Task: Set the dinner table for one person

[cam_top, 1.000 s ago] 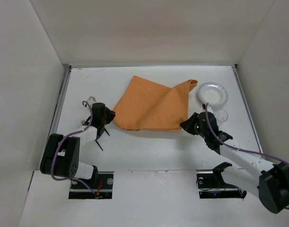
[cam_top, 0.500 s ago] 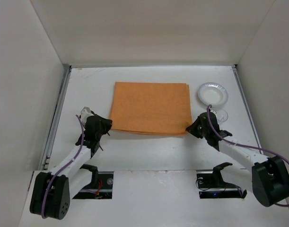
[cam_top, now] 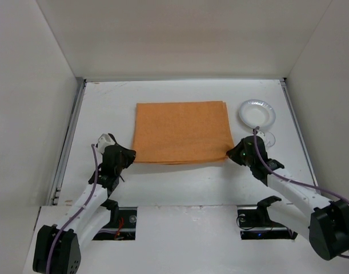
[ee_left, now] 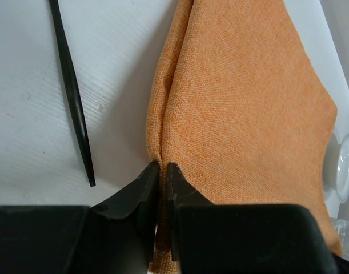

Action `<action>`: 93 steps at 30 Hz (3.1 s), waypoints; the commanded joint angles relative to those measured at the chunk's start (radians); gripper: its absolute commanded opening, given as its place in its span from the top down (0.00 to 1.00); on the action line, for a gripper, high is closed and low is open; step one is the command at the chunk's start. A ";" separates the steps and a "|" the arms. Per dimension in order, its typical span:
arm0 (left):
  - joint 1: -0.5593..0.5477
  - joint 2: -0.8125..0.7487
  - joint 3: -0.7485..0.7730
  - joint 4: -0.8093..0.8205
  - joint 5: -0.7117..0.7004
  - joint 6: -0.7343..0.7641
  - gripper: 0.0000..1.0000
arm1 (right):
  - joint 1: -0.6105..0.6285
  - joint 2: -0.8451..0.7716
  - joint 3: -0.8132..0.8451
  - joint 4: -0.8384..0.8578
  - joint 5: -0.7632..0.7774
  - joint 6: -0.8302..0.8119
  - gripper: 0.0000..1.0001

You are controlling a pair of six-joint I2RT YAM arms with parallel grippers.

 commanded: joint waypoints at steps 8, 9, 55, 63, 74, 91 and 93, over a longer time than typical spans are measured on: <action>0.002 -0.024 -0.027 -0.085 -0.069 0.033 0.93 | 0.030 -0.275 -0.090 -0.145 0.156 0.117 0.88; -0.001 -0.030 -0.030 -0.089 -0.071 0.035 0.92 | 0.023 -0.311 -0.095 -0.165 0.156 0.121 0.87; -0.157 0.005 -0.005 -0.148 -0.164 0.122 0.86 | 0.072 0.165 0.076 0.011 0.243 -0.033 0.70; -0.151 0.019 -0.002 -0.149 -0.146 0.110 0.86 | 0.024 0.198 0.089 0.040 0.243 -0.040 0.70; -0.166 0.023 0.018 -0.212 -0.140 0.093 0.87 | -0.005 0.142 0.100 0.037 0.236 -0.052 0.51; -0.223 -0.112 0.068 -0.296 -0.241 0.090 0.65 | -0.086 0.008 0.365 -0.058 0.214 -0.128 0.63; -0.232 -0.152 0.088 -0.295 -0.300 0.101 0.61 | -0.141 0.048 0.408 -0.041 0.199 -0.142 0.77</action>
